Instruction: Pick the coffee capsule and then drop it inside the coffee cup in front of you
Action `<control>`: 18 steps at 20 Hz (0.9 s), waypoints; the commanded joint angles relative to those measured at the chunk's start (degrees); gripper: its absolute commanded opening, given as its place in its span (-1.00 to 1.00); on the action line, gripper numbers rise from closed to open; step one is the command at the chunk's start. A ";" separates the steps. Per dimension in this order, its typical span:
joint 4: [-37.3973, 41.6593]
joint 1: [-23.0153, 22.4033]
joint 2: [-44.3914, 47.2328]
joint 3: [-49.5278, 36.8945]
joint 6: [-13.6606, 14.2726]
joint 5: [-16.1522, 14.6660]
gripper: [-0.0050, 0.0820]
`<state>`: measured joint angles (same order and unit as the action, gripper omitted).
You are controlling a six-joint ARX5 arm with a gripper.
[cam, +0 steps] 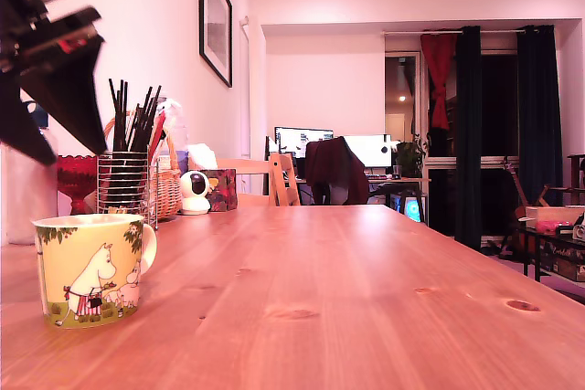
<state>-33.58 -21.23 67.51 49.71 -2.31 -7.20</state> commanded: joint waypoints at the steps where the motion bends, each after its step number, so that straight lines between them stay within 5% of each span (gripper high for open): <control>1: 0.90 0.13 -2.19 -0.07 0.83 -0.02 -0.94; 11: 21.14 6.93 -18.01 -18.23 -0.76 -0.33 -0.94; 18: 36.98 16.04 -22.23 -30.53 -1.20 -9.18 -0.94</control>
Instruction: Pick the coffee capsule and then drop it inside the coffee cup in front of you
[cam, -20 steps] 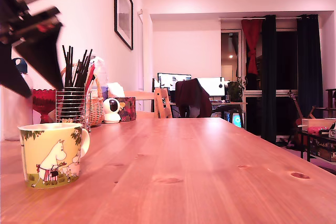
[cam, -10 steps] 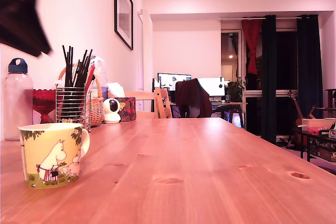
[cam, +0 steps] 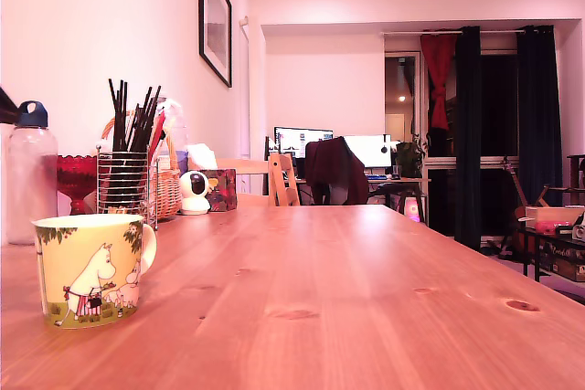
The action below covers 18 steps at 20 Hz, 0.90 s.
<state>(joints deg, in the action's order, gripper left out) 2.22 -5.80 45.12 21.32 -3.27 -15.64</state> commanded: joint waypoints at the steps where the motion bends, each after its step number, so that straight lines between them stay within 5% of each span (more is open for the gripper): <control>1: 2.78 1.66 0.13 -3.39 -0.31 -2.21 -0.94; 8: 11.37 4.09 -2.32 -10.86 -0.42 -3.26 -0.94; 11: 11.34 3.50 -6.67 -12.66 -3.43 -0.94 -0.94; 18: 5.27 3.39 -20.85 -18.01 -4.28 0.31 -0.94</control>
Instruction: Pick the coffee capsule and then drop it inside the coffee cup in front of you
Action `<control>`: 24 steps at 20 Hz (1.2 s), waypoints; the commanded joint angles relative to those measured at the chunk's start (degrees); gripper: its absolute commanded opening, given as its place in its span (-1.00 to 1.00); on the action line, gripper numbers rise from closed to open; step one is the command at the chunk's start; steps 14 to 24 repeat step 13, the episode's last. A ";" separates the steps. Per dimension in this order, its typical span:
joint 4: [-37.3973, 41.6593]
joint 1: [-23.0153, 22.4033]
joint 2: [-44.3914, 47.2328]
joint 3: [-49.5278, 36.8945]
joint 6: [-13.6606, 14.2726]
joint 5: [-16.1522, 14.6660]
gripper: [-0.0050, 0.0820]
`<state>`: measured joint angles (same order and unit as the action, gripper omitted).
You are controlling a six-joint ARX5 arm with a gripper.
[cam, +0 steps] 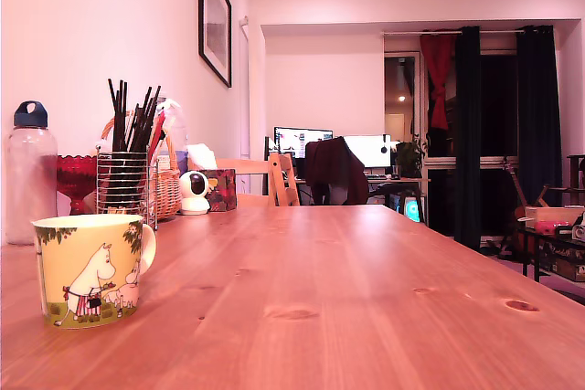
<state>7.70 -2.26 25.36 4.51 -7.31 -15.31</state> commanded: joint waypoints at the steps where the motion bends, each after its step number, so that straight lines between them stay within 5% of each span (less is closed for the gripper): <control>1: -2.01 -0.15 -2.67 -1.20 -0.44 -0.04 -0.94; 24: -3.43 -0.15 -9.01 -1.18 -0.46 -0.94 -0.94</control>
